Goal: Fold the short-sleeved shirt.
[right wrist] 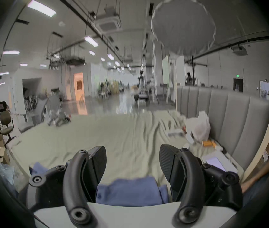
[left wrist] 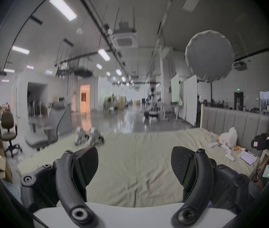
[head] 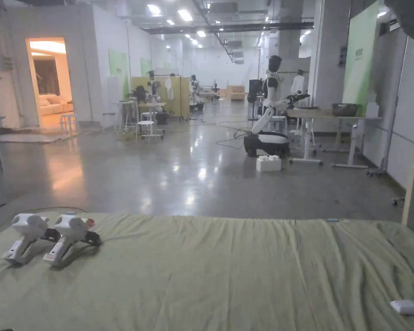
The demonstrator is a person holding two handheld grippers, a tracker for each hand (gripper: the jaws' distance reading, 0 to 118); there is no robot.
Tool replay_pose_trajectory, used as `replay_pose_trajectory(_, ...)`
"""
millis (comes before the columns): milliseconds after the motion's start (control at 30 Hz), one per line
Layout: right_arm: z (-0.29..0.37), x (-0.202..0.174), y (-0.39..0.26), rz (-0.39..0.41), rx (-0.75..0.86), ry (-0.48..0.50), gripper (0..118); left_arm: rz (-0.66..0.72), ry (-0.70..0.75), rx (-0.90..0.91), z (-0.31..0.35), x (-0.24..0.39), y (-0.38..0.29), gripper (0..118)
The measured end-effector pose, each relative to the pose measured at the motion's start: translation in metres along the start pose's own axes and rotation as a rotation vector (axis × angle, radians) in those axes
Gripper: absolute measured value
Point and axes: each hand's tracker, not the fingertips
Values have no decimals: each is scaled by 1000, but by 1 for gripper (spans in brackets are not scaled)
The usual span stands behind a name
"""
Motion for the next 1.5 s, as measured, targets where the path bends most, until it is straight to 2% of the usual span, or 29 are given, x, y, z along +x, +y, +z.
replay_pose_trajectory(33,1,-8,10,7,21,9,70,-2,12,27,4,7,6,84)
replay_pose_trajectory(100,6,-19,24,35,80,24,70,-15,11,59,7,19,11,81)
replay_pose_trajectory(133,9,-23,27,40,99,25,69,-25,15,63,9,26,12,73)
replay_pose_trajectory(200,12,-31,31,38,105,37,58,-72,10,42,9,35,13,52)
replay_pose_trajectory(333,15,-43,36,69,110,58,11,-69,-57,7,10,42,9,8)
replay_pose_trajectory(367,17,-46,36,86,117,52,4,-64,-50,14,11,43,8,1)
replay_pose_trajectory(433,19,-47,33,93,119,55,0,-61,-51,14,15,44,8,0)
replay_pose_trajectory(600,18,-45,30,62,103,54,0,7,-79,21,20,38,10,0)
replay_pose_trajectory(767,16,-42,29,38,100,52,0,11,-82,18,17,32,14,0)
replay_pose_trajectory(900,12,-39,25,33,83,52,0,133,-104,-11,10,10,4,0)
replay_pose_trajectory(933,11,-38,21,31,62,57,0,158,-82,-30,6,0,-3,4)
replay_pose_trajectory(967,10,-37,17,28,47,58,0,188,-77,-80,0,-10,-11,18)
replay_pose_trajectory(1000,9,-35,12,22,22,62,0,236,-94,-148,-8,-26,-24,41)
replay_pose_trajectory(1033,7,-33,7,8,-24,79,0,306,-98,-201,-14,-43,-40,78)
replay_pose_trajectory(1067,4,-31,2,-4,-56,94,0,379,-107,-238,-19,-58,-59,78)
replay_pose_trajectory(1100,3,-31,-3,-17,-79,104,0,439,-104,-255,-23,-73,-81,83)
replay_pose_trajectory(1133,2,-31,-8,-25,-97,104,0,491,-77,-276,-26,-86,-102,95)
replay_pose_trajectory(1333,-4,-35,-27,-15,-191,108,0,777,-114,-567,-62,-141,-219,94)
replay_pose_trajectory(1500,-7,-46,-35,15,-256,135,0,1017,-163,-662,-85,-150,-289,95)
